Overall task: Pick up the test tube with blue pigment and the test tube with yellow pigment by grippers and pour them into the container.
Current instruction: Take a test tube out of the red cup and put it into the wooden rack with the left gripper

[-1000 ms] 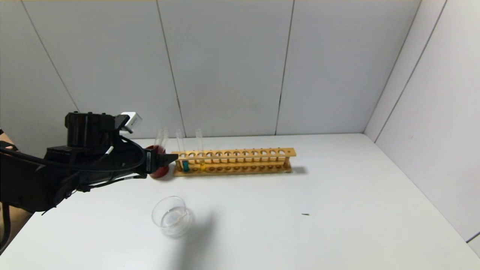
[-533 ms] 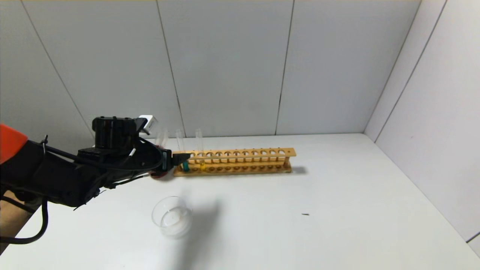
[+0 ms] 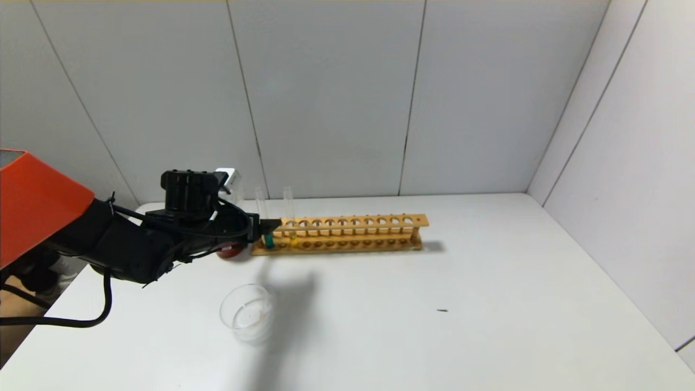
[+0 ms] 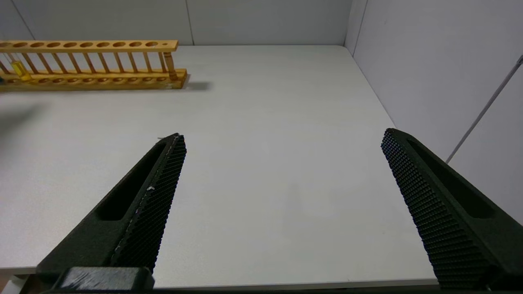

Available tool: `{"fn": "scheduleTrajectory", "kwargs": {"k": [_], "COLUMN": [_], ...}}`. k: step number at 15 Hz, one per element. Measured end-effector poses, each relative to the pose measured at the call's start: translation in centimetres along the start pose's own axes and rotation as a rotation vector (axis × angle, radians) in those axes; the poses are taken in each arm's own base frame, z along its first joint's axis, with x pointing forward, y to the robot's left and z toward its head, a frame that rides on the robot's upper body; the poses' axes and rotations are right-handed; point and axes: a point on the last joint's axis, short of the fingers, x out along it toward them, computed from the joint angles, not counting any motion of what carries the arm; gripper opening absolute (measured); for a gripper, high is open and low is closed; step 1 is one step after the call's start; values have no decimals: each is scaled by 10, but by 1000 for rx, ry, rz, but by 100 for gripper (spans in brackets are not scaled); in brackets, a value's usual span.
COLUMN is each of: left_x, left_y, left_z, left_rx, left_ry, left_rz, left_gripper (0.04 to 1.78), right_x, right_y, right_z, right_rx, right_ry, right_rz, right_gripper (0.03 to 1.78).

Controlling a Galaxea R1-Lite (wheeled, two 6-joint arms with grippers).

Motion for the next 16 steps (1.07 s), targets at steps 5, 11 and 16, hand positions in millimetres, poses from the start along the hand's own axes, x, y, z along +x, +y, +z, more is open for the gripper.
{"fn": "scheduleTrajectory", "kwargs": {"k": [5, 11, 16], "left_x": [12, 24, 31], "left_y": [1, 3, 5], "left_z": [6, 3, 5], "left_rx": [-10, -12, -9], "left_ry": [-21, -15, -27], "left_rz": [-2, 1, 29], "left_gripper": [175, 175, 175], "right_x": [0, 0, 0], "right_y": [0, 0, 0], "right_z": [0, 0, 0], "right_rx": [0, 0, 0], "right_ry": [0, 0, 0], "right_rz": [0, 0, -1], "right_gripper": [175, 175, 175]}}
